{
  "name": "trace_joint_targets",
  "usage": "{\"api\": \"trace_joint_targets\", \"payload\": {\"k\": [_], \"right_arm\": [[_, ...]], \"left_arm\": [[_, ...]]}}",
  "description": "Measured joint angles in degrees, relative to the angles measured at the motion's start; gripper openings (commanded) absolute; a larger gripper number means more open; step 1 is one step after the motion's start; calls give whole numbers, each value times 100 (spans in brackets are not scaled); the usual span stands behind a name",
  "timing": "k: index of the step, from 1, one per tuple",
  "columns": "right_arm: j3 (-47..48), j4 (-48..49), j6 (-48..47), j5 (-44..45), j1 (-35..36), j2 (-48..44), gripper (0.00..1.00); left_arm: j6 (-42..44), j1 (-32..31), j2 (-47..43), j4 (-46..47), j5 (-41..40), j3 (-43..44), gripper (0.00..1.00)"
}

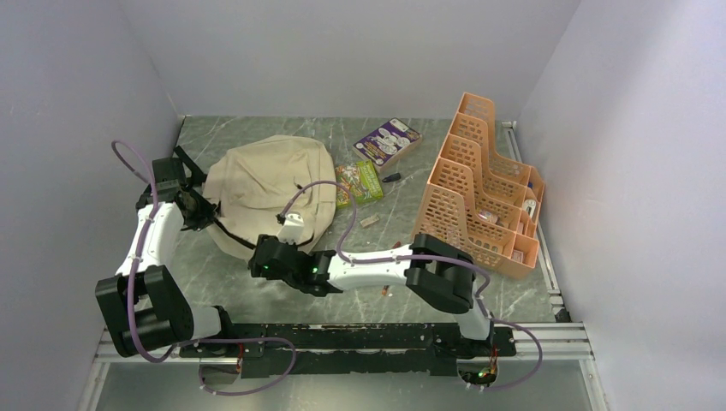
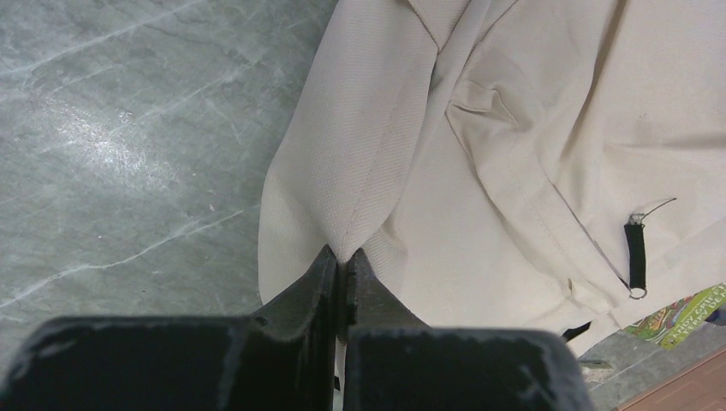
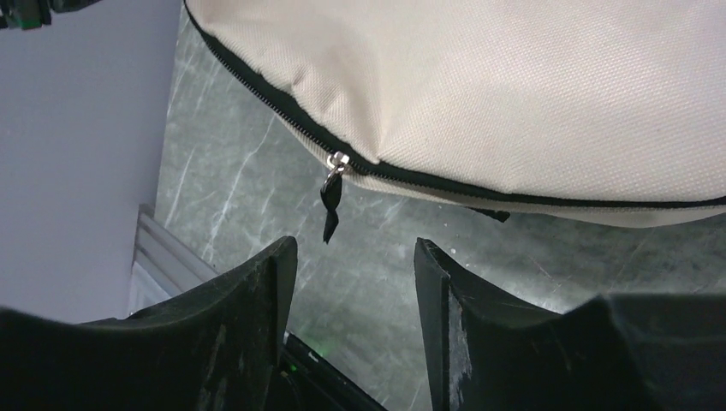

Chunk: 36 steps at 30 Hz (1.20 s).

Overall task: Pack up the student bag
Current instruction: Unzip the student bag at the center of the board.

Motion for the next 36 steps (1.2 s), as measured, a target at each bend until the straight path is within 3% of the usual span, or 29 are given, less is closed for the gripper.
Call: {"api": "trace_joint_targets", "payload": {"k": [8, 14, 25, 36], "right_arm": [[345, -28, 247, 260, -9, 374, 55], [619, -20, 323, 391, -17, 660, 46], [675, 87, 243, 560, -42, 717, 0], [-516, 820, -780, 229, -61, 157, 0]], "left_arm": [[0, 0, 0, 4, 37, 0, 5], [0, 0, 0, 4, 50, 0, 5], [2, 0, 0, 13, 52, 0, 5], [4, -7, 254, -2, 33, 13, 5]]}}
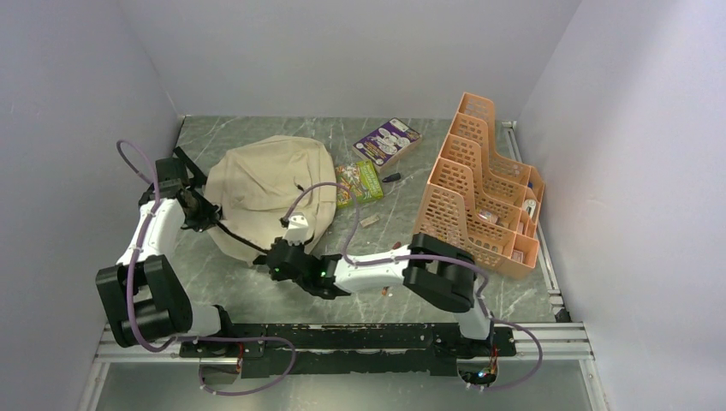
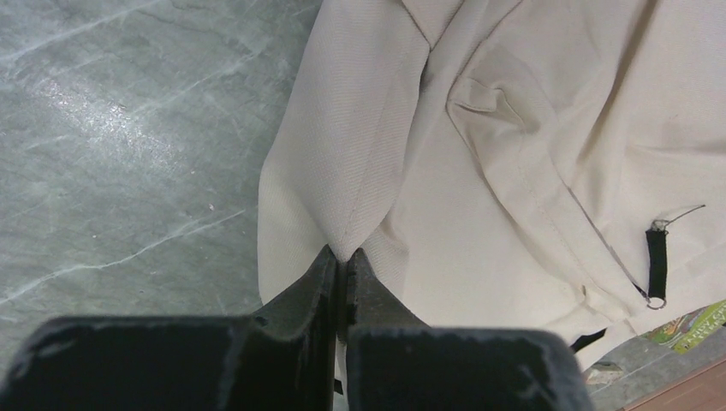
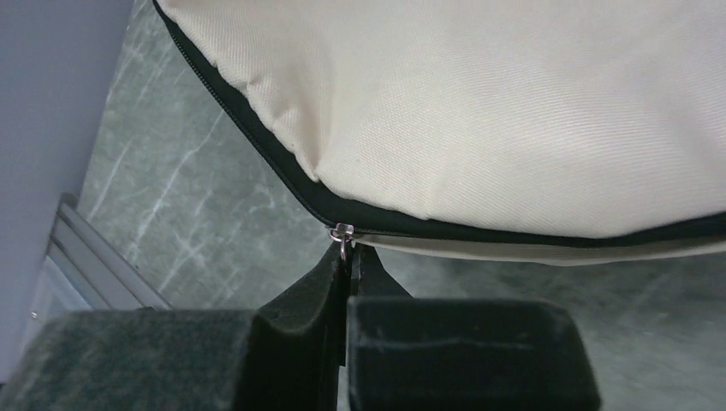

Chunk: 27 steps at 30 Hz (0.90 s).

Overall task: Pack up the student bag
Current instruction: Unzip the student bag at the center of the board.

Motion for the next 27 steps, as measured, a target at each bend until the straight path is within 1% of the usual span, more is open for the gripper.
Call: {"api": "trace_joint_targets", "payload": {"k": [7, 15, 20, 23, 24, 25, 27], "right_arm": [[-634, 35, -885, -361, -232, -769, 0], [-1685, 70, -1244, -1106, -920, -1622, 0], [-1980, 68, -1563, -1556, -1447, -1993, 0], [-2004, 79, -1840, -1829, -1722, -2059, 0], [-2000, 79, -1947, -1926, -1784, -2059, 0], [-1991, 66, -2039, -2009, -1825, -2059, 0], [-1919, -31, -2297, -2251, -1897, -2057, 0]], "left_arm": [[0, 0, 192, -66, -28, 101, 5], [-2, 33, 332, -190, -46, 260, 5], [-2, 81, 354, -219, -44, 293, 5], [-4, 81, 361, -234, 2, 297, 5], [-4, 81, 365, -238, 28, 297, 7], [-2, 81, 365, -238, 57, 297, 15], [24, 81, 365, -223, 105, 297, 38]]}}
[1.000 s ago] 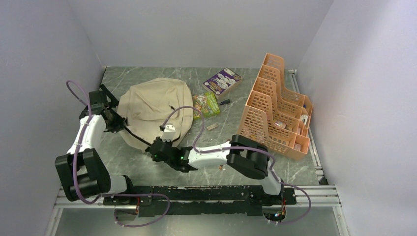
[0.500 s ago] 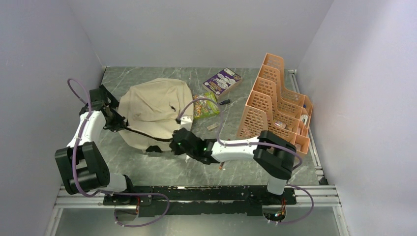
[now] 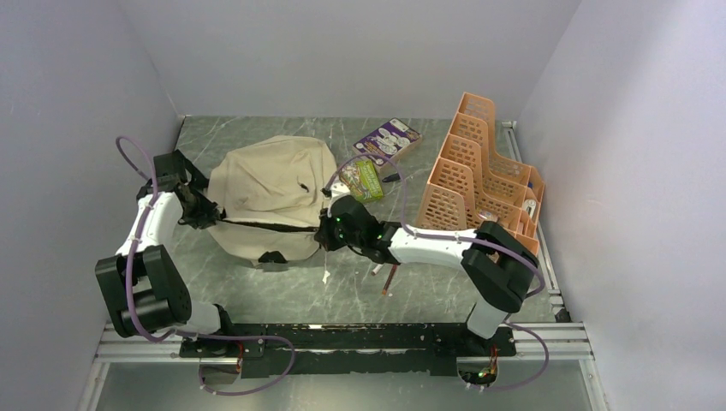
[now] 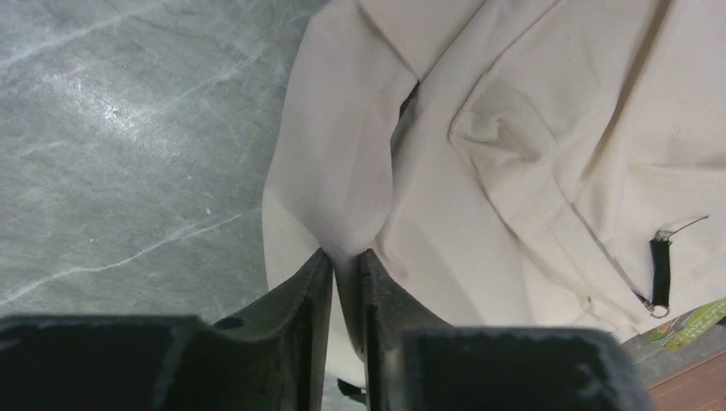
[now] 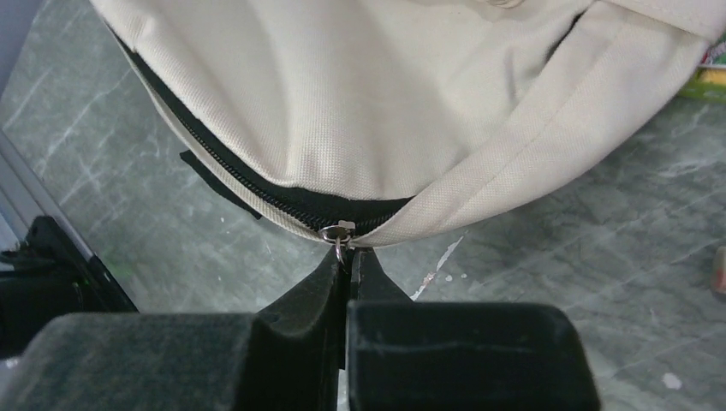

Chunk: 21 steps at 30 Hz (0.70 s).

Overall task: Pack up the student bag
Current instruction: Unzip the student bag at the center of the board.

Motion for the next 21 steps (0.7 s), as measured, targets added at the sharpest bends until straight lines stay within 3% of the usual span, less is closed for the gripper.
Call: {"api": "trace_joint_targets", "payload": {"k": [3, 5, 15, 21], "right_arm": [[140, -166, -293, -365, -74, 15, 0], [245, -188, -372, -662, -111, 87, 0], [1067, -205, -289, -1519, 22, 785, 0], [1482, -127, -168, -1698, 361, 1128, 0]], "left_arm": [[83, 63, -35, 146, 20, 0, 68], [87, 127, -181, 223, 72, -4, 77], [-179, -101, -2072, -125, 527, -181, 81], [-437, -507, -2531, -684, 782, -505, 79]]}}
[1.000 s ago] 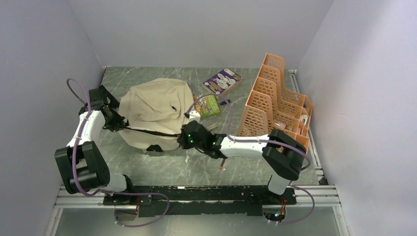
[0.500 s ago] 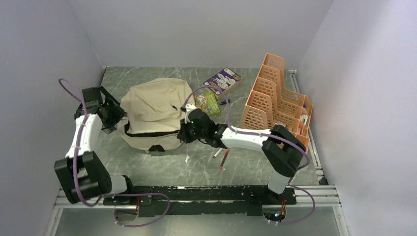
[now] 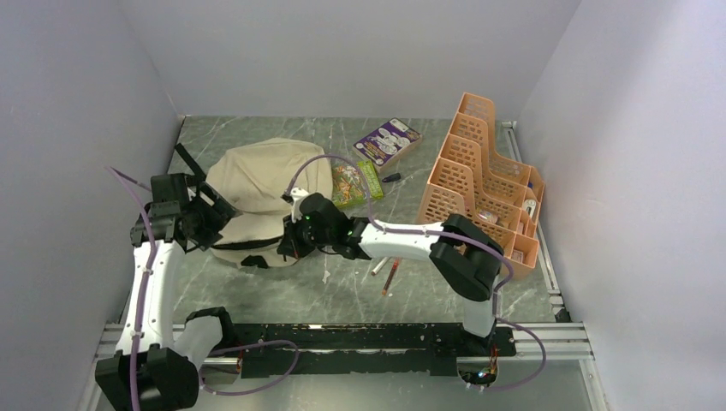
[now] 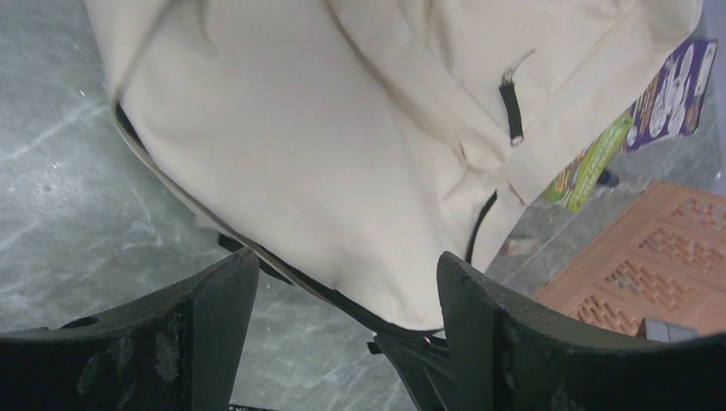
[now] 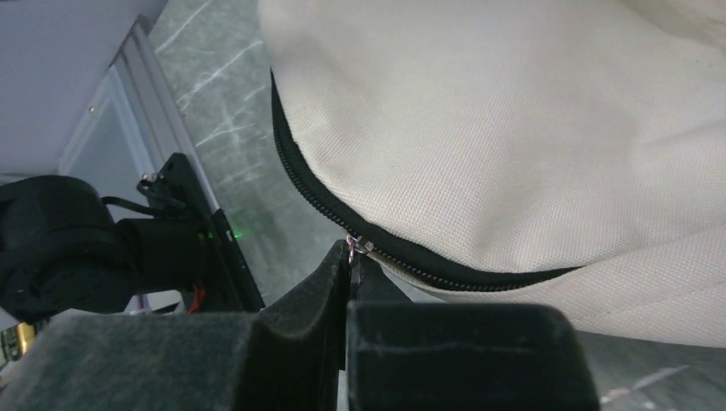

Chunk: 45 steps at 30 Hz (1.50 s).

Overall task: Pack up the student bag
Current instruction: Unzip the student bag at the center of the board.

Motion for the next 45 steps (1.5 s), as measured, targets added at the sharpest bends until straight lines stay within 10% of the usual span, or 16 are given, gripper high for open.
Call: {"api": "trace_joint_targets", "payload": {"k": [22, 30, 36, 45], "right_arm": [[-140, 223, 389, 297, 168, 7, 0], [-166, 223, 365, 282, 168, -22, 0], [-201, 223, 321, 264, 168, -61, 0], [-184, -177, -9, 337, 111, -208, 0]], "left_arm": [[-994, -516, -400, 245, 599, -1047, 71], [-1316, -660, -166, 796, 581, -1207, 48], [-1373, -673, 186, 1209, 476, -1204, 7], [-944, -713, 428, 1036, 238, -868, 5]]}}
